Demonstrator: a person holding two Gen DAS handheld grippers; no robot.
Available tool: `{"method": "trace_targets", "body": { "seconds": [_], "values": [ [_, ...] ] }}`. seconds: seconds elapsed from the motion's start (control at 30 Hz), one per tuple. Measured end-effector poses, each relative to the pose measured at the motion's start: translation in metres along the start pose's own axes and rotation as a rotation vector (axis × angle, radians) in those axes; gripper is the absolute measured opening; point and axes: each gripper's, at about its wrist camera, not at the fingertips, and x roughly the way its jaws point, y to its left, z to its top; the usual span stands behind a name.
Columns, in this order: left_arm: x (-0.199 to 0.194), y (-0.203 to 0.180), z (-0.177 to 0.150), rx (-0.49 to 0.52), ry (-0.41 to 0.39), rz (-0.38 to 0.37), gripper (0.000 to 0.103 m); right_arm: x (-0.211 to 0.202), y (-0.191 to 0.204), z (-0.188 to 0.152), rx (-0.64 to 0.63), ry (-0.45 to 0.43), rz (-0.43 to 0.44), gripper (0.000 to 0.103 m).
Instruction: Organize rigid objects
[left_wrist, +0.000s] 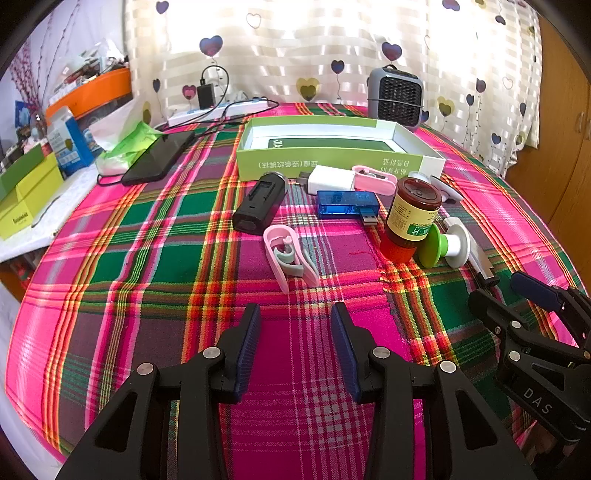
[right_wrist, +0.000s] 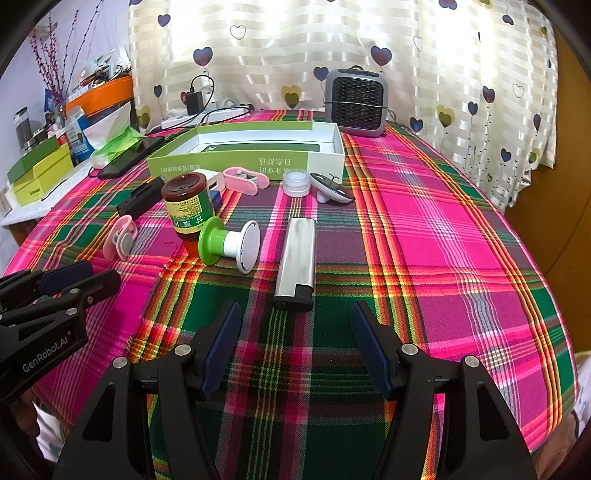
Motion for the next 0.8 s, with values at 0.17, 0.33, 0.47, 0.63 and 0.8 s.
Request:
{"method": "trace_targets", "body": {
  "seconds": [0.17,0.33,0.47,0.63,0.8],
  "values": [
    [0.000,0.000,0.000,0.000,0.000,0.000,0.038,0.000,0.000,0.000,0.000,0.000,0.001,0.063],
    [0.000,0.000,0.000,0.001,0.000,-0.001,0.038,0.000,0.001,-0.002,0.000,-0.001,0.001,0.063],
    [0.000,0.003,0.001,0.012,0.006,-0.025,0.038,0.000,0.003,-0.004,-0.005,0.001,0.009,0.063],
    [0.000,0.007,0.004,0.036,0.014,-0.062,0.037,0.001,-0.010,0.002,0.000,0.005,0.014,0.063],
    [-0.001,0.010,0.003,0.037,0.023,-0.087,0.037,0.002,-0.018,0.005,0.020,0.012,-0.013,0.063]
  ]
}}
